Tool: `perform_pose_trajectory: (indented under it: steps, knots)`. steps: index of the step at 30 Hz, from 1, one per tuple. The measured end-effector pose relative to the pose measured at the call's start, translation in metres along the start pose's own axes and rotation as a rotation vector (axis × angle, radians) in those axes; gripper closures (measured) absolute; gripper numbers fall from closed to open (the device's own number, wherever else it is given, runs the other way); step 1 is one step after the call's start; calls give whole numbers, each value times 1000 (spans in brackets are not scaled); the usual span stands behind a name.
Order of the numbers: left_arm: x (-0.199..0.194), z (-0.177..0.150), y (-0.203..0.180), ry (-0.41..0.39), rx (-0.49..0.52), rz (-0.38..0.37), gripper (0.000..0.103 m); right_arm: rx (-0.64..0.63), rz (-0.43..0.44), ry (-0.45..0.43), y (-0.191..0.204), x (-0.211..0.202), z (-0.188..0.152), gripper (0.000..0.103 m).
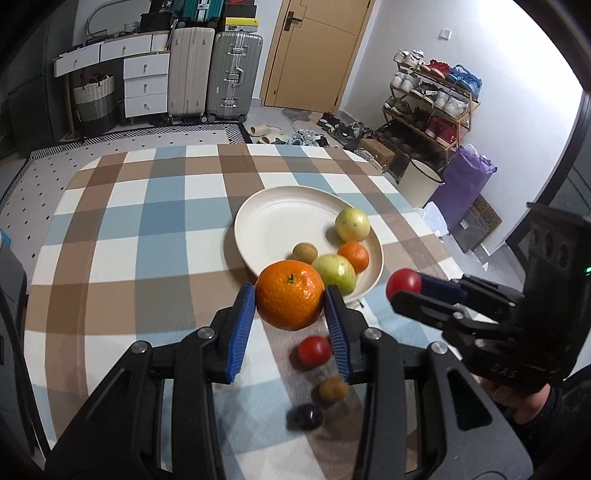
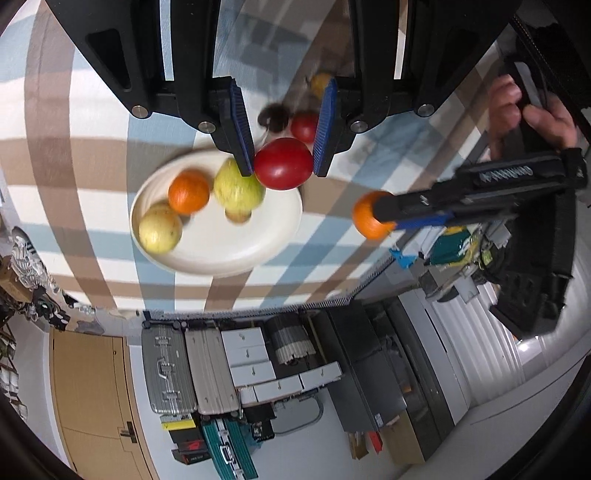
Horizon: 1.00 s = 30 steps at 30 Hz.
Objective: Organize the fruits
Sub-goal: 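Hold the mandarin in the left tool while the right tool grasps the red tomato, then carry the mandarin and tomato over the plate and release both onto it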
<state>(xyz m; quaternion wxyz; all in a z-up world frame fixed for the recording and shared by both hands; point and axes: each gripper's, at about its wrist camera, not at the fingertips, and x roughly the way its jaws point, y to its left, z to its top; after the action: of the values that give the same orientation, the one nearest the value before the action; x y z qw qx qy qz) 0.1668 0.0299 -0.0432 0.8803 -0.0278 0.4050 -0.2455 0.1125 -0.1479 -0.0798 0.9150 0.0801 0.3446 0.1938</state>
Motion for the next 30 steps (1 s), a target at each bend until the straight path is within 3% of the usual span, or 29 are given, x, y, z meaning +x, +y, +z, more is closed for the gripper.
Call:
perform_pose_trajectory:
  steps: [15,21,30]
  knots:
    - [45,49,-1,16,6,9,67,19,-8,-61,-15,7,57,70]
    - [76,55,-7,44,57,3,67,55,-16,-29,-34,33,64,70]
    - [118,52,4,97,39,-16,67,84,-37,47,-56,74,59,70]
